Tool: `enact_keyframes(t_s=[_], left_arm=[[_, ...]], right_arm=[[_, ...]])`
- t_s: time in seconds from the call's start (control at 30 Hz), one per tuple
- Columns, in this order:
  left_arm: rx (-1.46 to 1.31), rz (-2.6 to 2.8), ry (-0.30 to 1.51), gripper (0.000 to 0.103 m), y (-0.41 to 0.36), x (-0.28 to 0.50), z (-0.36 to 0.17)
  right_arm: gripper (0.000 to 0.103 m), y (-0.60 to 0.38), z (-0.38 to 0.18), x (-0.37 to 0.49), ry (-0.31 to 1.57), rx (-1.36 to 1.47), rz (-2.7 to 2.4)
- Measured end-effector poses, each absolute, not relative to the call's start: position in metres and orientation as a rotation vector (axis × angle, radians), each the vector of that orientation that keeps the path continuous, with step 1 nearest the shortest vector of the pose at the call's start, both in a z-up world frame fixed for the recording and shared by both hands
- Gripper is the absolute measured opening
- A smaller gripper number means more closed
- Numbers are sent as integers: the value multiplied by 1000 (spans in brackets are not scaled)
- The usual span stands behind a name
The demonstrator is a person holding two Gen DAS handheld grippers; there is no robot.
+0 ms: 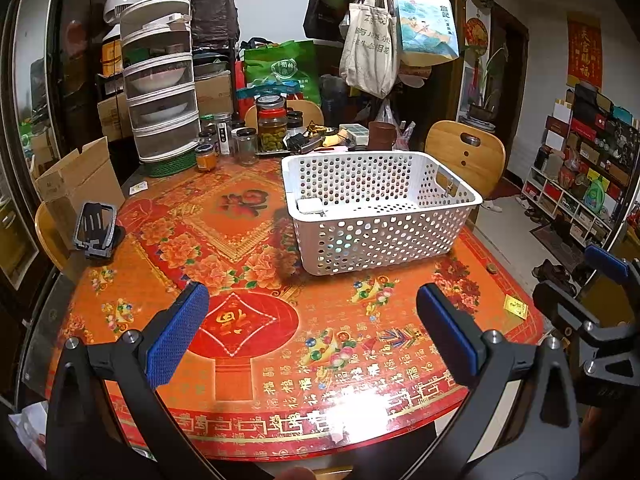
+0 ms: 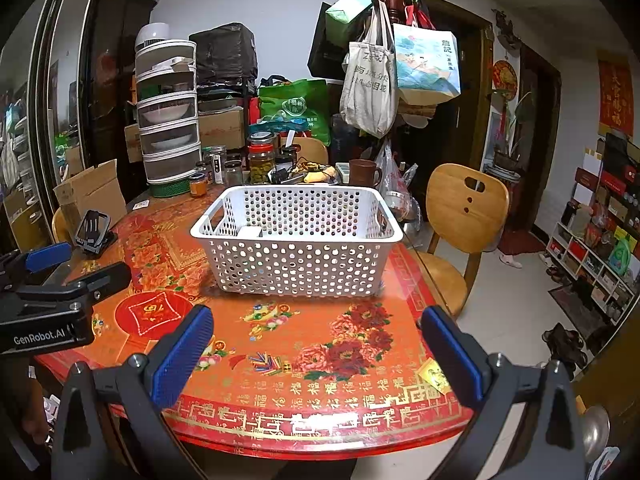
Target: Organize rigid objects
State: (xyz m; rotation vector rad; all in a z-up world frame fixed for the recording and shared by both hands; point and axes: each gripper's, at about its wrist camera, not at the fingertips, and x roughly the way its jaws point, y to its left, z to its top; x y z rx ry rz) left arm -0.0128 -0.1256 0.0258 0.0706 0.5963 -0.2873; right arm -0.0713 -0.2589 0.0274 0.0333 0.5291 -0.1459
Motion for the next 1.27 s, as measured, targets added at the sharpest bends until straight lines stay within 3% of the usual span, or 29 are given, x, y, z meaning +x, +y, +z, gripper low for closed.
enact_keyframes(t_s=[1.27], left_arm=[[76, -289, 590, 102, -130, -13, 25]], right_arm=[[103, -258, 30, -72, 532, 23, -146]])
